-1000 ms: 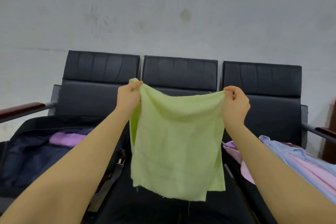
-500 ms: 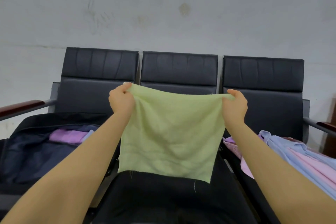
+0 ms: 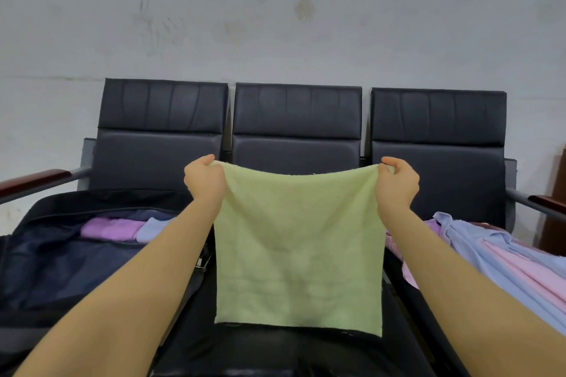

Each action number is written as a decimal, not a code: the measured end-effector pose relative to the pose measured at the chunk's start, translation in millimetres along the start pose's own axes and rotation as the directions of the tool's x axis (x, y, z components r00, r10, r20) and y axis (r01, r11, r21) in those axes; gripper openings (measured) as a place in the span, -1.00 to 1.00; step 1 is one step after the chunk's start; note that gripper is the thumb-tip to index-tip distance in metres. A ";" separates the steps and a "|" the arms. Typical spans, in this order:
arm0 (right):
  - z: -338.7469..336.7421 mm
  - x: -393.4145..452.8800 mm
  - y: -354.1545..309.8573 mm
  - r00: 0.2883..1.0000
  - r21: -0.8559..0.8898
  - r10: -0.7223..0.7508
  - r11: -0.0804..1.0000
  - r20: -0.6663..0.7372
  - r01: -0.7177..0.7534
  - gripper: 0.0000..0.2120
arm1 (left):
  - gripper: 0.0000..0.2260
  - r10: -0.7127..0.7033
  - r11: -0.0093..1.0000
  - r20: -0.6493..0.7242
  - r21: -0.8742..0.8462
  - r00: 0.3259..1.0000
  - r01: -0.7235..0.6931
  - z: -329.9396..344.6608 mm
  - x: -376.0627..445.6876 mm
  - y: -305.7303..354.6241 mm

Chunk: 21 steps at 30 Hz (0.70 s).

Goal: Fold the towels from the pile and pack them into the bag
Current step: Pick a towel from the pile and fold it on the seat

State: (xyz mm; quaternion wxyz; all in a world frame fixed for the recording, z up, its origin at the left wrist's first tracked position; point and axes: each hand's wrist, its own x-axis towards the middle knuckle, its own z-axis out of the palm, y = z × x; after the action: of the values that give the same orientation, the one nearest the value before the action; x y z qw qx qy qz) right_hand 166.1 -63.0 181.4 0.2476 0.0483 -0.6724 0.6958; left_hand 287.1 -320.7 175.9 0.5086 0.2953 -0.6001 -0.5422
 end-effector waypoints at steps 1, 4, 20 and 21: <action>-0.7 1.1 1.0 1.000 -0.008 0.001 1.000 0.010 -0.001 -0.70 | -0.58 0.025 0.996 0.012 0.080 1.000 -0.026 -0.8 0.2 -1.6; -4.6 3.7 3.6 0.997 -0.058 0.007 0.998 0.077 -0.003 -0.61 | -0.63 0.117 0.942 0.075 0.308 0.990 -0.135 -3.2 4.7 -6.6; -1.9 0.2 2.7 0.999 -0.219 -0.034 0.975 -0.004 0.033 -0.86 | -0.86 0.179 0.902 0.049 0.391 0.983 -0.184 -9.1 8.1 4.4; -0.7 0.3 -1.7 0.999 -0.197 -0.028 0.980 -0.017 0.025 -0.86 | -0.87 0.163 0.924 0.033 0.346 0.986 -0.164 -8.6 7.5 7.6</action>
State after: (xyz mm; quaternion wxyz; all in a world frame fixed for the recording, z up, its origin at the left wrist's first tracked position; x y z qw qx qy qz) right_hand 166.7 -62.3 183.0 0.2670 0.0257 -0.7348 0.6230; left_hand 294.3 -328.7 184.4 0.4909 0.3285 -0.7099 -0.3836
